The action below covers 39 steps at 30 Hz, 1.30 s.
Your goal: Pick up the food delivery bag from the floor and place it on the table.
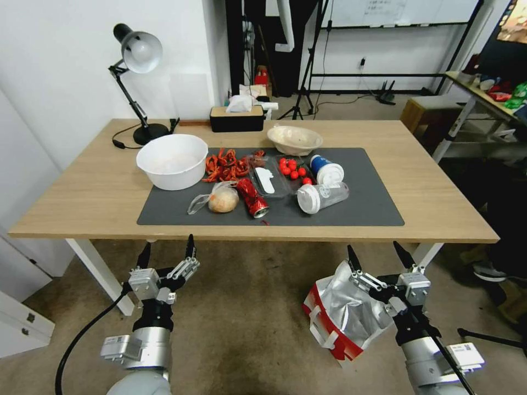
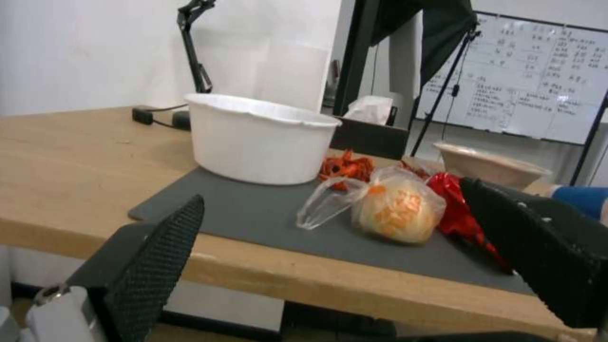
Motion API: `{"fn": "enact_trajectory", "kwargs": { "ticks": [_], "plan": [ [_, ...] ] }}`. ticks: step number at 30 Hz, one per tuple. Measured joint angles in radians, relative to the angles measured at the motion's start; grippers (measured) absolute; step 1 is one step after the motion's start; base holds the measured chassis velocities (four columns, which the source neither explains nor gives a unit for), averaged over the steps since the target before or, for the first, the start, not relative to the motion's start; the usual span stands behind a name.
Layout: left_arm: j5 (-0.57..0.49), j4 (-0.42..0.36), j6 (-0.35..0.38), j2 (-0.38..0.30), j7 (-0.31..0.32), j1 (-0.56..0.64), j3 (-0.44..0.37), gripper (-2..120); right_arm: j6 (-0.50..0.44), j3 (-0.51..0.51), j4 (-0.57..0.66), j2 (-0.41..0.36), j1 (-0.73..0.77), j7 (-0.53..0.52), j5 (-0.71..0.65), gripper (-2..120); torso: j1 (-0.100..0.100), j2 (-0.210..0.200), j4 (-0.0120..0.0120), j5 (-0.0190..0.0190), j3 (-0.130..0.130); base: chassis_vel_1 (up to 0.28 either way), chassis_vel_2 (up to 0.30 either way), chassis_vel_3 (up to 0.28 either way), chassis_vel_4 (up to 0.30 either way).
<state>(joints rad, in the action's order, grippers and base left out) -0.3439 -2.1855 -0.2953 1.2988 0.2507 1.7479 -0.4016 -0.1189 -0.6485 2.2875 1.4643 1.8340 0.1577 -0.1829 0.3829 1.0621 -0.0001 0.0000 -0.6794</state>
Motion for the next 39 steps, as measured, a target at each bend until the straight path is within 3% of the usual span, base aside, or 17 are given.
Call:
{"fn": "enact_trajectory", "kwargs": {
  "ticks": [39],
  "plan": [
    [0.001, 0.018, -0.009, -0.016, -0.023, -0.002, 0.001, 100, 0.006, -0.015, -0.029, -0.009, -0.025, -0.003, -0.008, 100, -0.083, -0.192, 0.0000, 0.0000, 0.109, 0.000, 0.000, 0.000, 0.000]
  ]
}}
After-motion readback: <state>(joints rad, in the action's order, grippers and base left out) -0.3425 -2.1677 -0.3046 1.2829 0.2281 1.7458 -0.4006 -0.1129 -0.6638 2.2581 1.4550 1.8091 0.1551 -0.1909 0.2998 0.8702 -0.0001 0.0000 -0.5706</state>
